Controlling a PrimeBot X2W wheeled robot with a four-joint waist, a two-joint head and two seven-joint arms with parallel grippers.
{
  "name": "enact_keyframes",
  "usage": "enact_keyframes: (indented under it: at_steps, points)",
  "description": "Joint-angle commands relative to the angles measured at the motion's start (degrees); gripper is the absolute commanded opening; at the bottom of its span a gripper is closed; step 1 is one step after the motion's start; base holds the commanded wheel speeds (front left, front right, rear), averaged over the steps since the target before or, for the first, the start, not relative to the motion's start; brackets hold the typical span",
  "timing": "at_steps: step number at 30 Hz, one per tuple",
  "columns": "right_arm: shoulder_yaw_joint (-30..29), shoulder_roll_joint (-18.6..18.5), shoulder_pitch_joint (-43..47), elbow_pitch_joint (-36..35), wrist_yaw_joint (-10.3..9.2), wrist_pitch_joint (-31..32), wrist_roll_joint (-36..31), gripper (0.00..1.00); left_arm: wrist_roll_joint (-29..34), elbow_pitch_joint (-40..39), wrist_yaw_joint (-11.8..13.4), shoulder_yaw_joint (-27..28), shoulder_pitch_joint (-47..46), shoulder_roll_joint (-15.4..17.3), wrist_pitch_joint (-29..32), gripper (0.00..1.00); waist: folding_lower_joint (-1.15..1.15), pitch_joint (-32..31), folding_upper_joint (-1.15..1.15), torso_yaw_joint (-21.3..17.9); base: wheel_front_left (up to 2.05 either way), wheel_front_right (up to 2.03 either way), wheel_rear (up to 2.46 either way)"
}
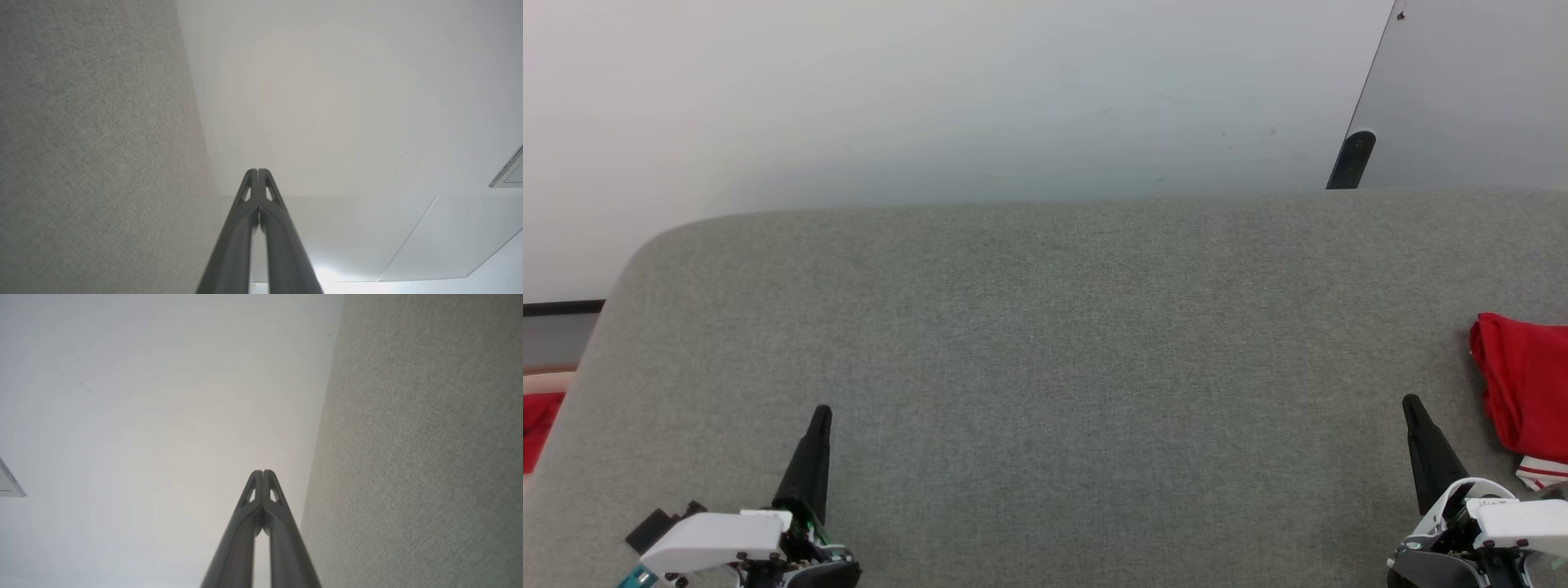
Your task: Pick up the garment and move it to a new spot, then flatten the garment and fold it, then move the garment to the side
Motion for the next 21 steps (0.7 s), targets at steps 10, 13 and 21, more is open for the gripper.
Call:
enact_keyframes:
  at_steps: [10,13,21]
  points:
    - [0.0,0.2,-0.2,0.0,-0.08,0.1,0.2,0.00,-0.2,0.1,-0.3,0.1,-0.6,0.0,0.1,0.00,0.00,0.0,0.00,0.0,0.00,0.00,0.00]
    - [0.0,0.2,-0.2,0.0,-0.08,0.0,0.2,0.00,-0.2,0.1,-0.3,0.1,-0.6,0.0,0.1,0.00,0.00,0.0,0.00,0.0,0.00,0.00,0.00]
    - [0.0,0.2,-0.2,0.0,-0.08,0.0,0.2,0.00,-0.2,0.1,-0.3,0.1,-0.6,0.0,0.1,0.00,0.00,0.0,0.00,0.0,0.00,0.00,0.00]
